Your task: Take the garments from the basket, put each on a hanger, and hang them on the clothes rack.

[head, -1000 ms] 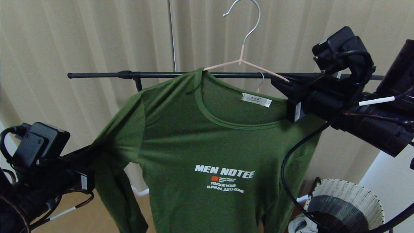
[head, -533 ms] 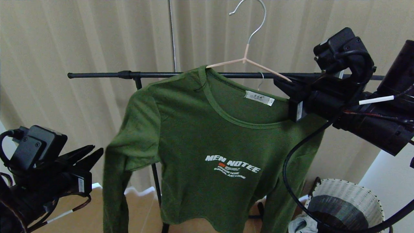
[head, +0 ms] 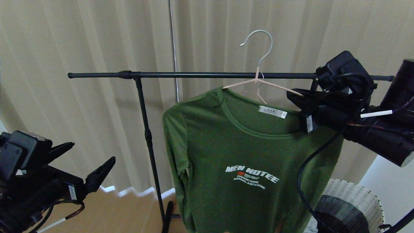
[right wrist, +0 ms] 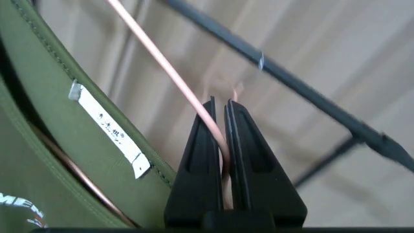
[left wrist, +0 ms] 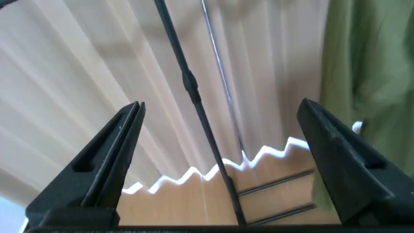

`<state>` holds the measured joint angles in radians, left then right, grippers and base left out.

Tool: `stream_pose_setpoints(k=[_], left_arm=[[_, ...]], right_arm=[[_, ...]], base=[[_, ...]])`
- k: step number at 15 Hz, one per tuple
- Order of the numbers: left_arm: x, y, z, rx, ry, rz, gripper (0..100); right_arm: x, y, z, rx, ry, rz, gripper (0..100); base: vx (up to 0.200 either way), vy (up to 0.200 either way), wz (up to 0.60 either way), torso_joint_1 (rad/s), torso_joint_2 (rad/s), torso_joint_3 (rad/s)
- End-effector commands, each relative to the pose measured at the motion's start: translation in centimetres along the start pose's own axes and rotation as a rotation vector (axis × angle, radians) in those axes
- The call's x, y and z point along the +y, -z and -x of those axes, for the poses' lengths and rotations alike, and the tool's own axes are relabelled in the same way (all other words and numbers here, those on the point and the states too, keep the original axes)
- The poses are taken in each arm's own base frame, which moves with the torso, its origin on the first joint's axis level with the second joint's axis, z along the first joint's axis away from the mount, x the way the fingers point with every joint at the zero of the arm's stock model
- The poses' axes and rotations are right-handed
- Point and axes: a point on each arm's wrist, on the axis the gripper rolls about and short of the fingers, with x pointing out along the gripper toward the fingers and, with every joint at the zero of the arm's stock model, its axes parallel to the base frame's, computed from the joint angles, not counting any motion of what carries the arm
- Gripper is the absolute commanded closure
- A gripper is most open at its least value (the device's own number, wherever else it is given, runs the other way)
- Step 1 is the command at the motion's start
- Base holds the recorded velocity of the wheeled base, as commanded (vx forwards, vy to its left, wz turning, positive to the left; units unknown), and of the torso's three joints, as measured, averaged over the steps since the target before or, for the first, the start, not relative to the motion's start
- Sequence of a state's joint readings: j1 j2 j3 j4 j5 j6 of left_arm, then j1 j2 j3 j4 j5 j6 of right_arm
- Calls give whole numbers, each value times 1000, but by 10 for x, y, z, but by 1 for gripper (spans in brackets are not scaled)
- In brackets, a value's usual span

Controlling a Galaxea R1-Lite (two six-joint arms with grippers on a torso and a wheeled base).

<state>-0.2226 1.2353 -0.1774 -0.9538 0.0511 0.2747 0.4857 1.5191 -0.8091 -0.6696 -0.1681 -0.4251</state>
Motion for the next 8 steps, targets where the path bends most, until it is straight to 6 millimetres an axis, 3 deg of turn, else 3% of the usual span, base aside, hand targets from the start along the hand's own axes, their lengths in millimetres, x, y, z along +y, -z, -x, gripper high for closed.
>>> stream_pose_setpoints(k=[1,4,8], left_arm=[[2,-3,8,-32,-11,25,0],[4,-1,11,-7,-25,124,0],[1,11,18,60,-10,63,0]], right_arm=[[-4,8,8,48,25,15,100],[-2,19,18,110,42,24,100],[-2,27,21,144,57,29,100]], base=[[0,0,0,0,0,0],[0,0,0,0,0,0],[0,0,0,0,0,0]])
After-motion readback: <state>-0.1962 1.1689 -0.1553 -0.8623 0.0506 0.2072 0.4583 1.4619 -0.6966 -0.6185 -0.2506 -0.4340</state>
